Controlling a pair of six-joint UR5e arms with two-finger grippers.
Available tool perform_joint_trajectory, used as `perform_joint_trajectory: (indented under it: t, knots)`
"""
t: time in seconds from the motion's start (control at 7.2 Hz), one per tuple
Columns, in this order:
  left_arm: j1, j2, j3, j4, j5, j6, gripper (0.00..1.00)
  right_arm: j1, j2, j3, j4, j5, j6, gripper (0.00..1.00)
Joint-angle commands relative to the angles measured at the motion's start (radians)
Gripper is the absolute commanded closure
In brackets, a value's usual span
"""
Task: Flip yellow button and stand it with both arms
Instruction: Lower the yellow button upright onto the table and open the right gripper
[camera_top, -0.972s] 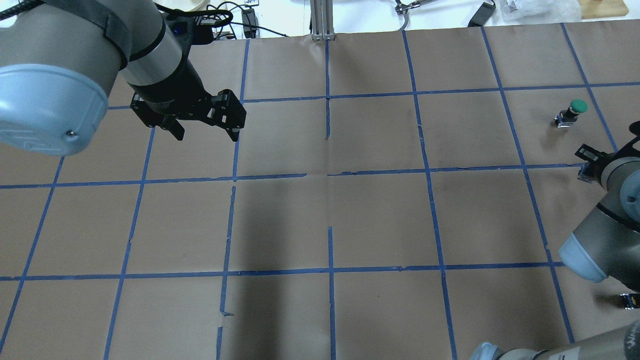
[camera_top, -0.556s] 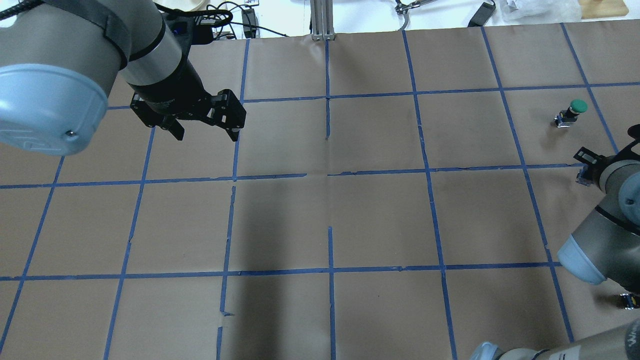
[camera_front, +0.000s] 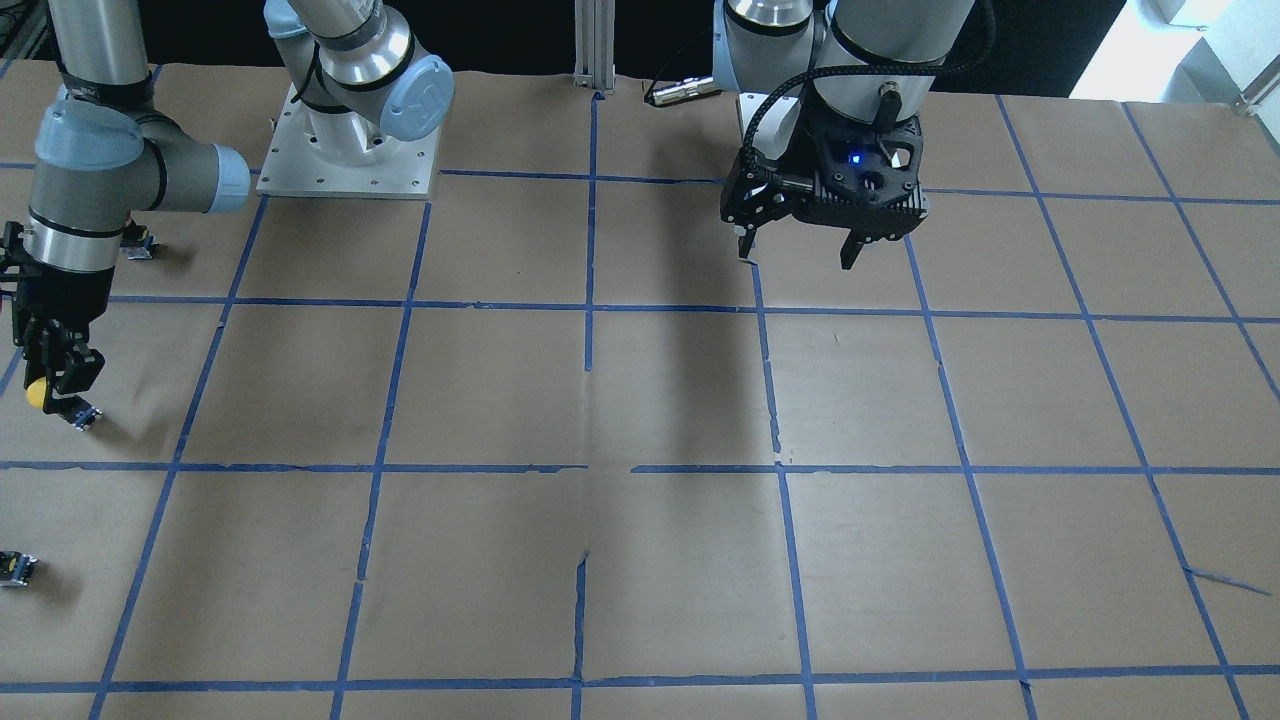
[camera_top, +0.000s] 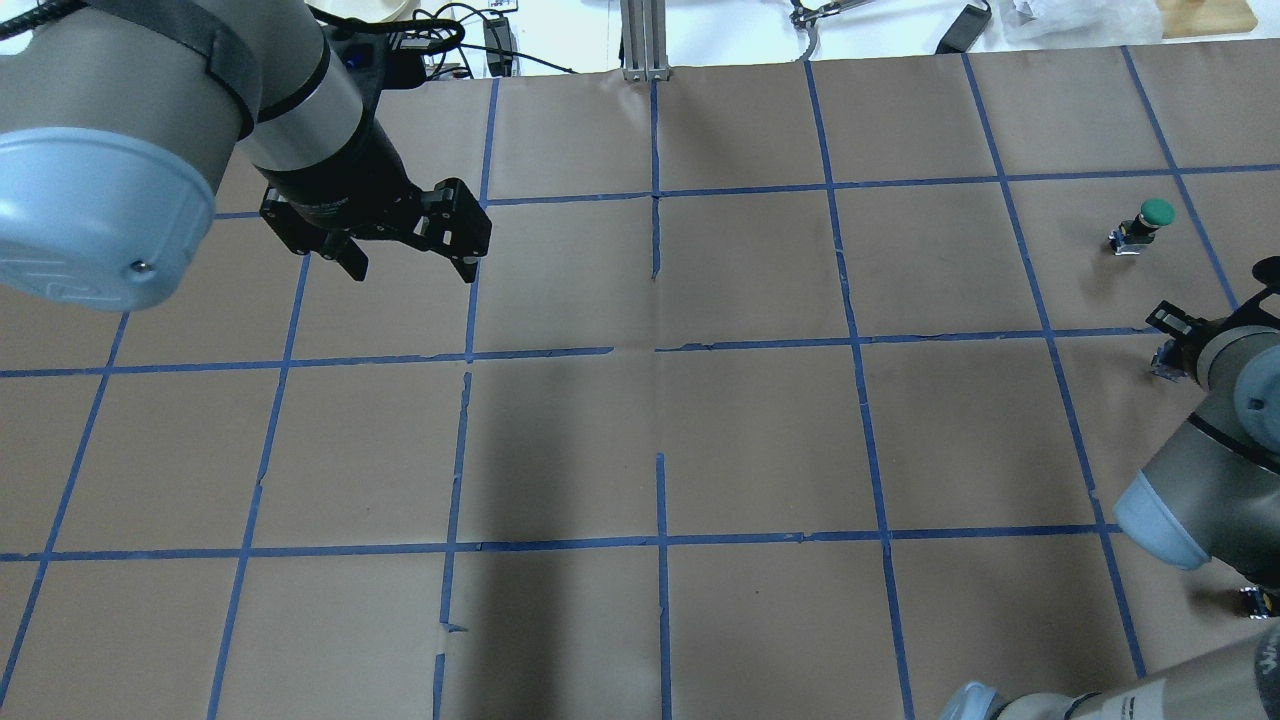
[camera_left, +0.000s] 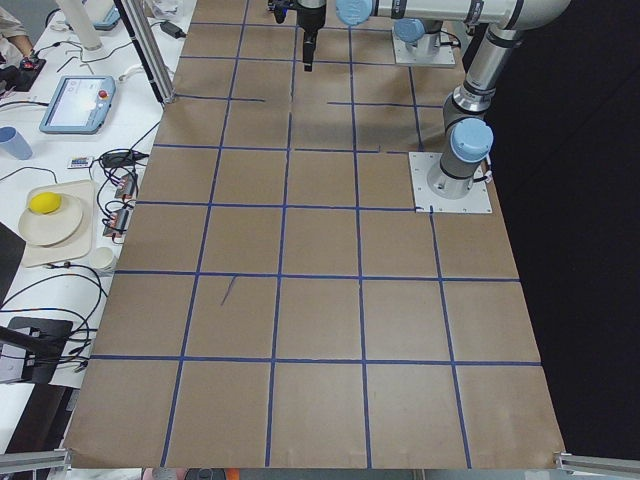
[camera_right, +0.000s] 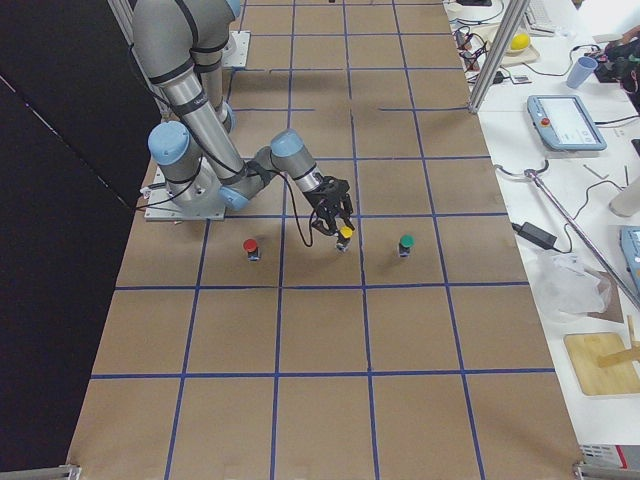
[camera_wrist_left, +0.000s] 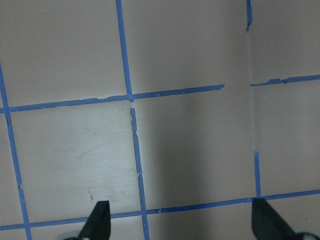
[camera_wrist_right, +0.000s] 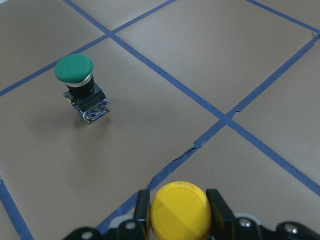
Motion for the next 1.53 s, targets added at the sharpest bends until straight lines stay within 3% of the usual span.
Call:
perform_joint_trajectory:
  t: [0.0,0.14,0.56,0.83,1.11,1.39]
  knots:
    - [0.000,0.000,0.000,0.000,-0.002,0.000,0.00,-0.001,0.002,0.001,0.000,-0.001,0.002,0.65]
    - [0.000,0.000,0.000,0.000,-0.002,0.000,0.00,-0.001,0.002,0.003,0.000,-0.001,0.002,0.53]
    - [0.000,0.000,0.000,0.000,-0.002,0.000,0.00,-0.002,0.003,0.002,0.000,-0.007,0.009,0.33]
    - [0.000,0.000,0.000,0.000,-0.002,0.000,0.00,-0.002,0.003,0.002,0.001,-0.009,0.008,0.27]
    - [0.003,0.000,0.003,0.000,-0.002,0.000,0.00,0.001,-0.011,-0.008,0.011,0.005,0.005,0.06]
    - [0.003,-0.003,0.014,-0.014,-0.002,0.000,0.00,0.010,-0.015,-0.047,0.074,0.007,-0.010,0.01]
